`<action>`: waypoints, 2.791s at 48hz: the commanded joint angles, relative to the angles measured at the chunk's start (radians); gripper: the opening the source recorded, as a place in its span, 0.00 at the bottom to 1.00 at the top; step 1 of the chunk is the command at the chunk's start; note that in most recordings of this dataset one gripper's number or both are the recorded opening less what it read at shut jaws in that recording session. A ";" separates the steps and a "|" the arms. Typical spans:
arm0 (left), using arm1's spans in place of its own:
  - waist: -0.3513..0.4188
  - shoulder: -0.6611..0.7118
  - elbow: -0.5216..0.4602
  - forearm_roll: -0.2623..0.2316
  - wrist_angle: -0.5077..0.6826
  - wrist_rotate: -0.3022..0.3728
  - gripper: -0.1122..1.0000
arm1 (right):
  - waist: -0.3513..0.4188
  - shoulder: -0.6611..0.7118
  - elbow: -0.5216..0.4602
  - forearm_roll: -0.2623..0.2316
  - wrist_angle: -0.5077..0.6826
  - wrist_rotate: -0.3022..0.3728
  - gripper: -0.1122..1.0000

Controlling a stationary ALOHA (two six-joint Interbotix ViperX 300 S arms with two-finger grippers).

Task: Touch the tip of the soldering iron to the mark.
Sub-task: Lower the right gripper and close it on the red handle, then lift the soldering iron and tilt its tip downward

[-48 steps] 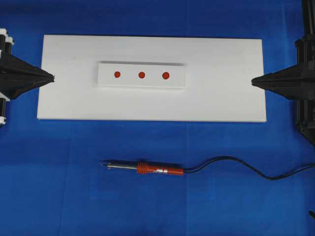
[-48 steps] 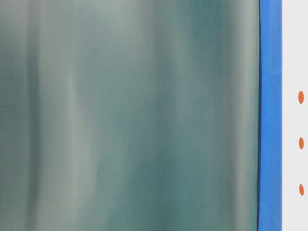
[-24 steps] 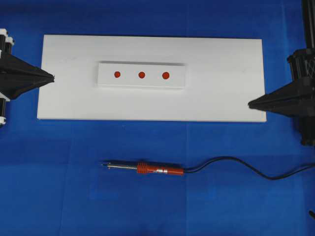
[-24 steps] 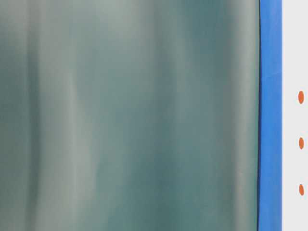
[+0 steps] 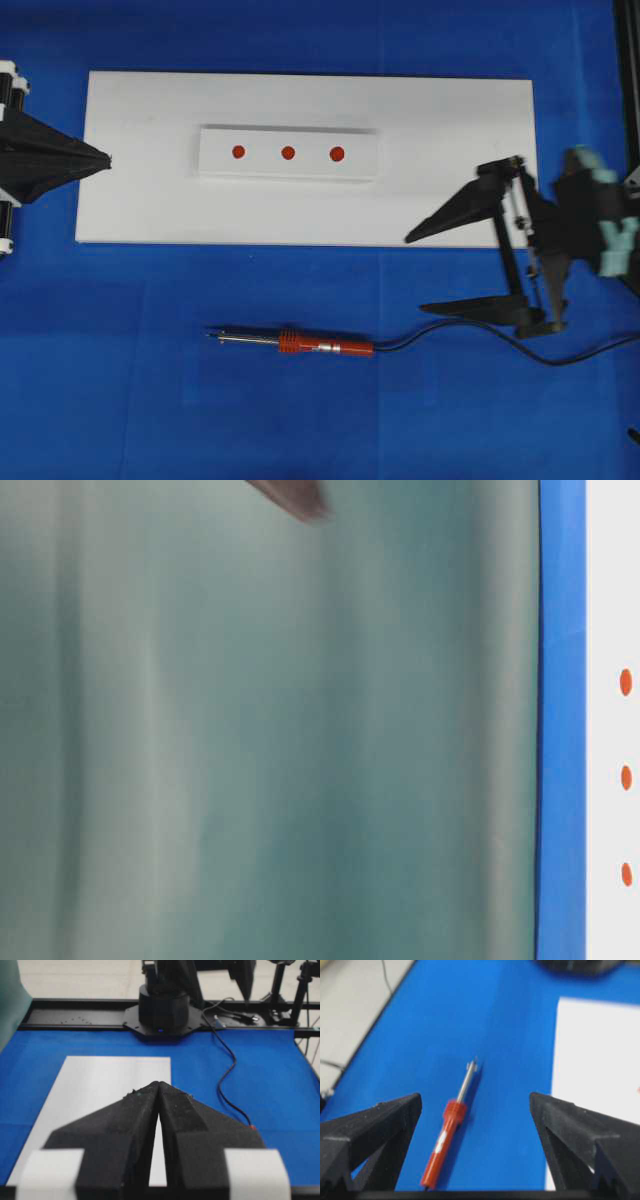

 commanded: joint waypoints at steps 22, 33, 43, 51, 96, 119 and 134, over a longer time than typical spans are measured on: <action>-0.002 -0.002 0.002 0.002 -0.011 0.000 0.12 | 0.072 0.476 -0.229 0.186 -0.046 0.034 0.92; -0.002 -0.003 0.006 0.002 -0.011 0.002 0.12 | 0.117 0.612 -0.270 0.302 -0.164 0.034 0.92; -0.002 -0.005 0.008 0.002 -0.011 0.002 0.12 | 0.152 0.729 -0.311 0.397 -0.225 0.032 0.92; -0.002 -0.005 0.009 0.002 -0.011 0.005 0.12 | 0.173 0.796 -0.342 0.457 -0.253 0.026 0.92; -0.002 -0.005 0.009 0.002 -0.012 0.002 0.12 | 0.160 0.762 -0.305 0.568 -0.229 -0.101 0.16; -0.002 -0.005 0.011 0.002 -0.014 -0.005 0.12 | 0.092 0.383 -0.304 0.561 0.094 -0.293 0.16; -0.002 -0.005 0.011 0.002 -0.014 -0.009 0.12 | 0.075 0.298 -0.318 0.555 0.170 -0.339 0.16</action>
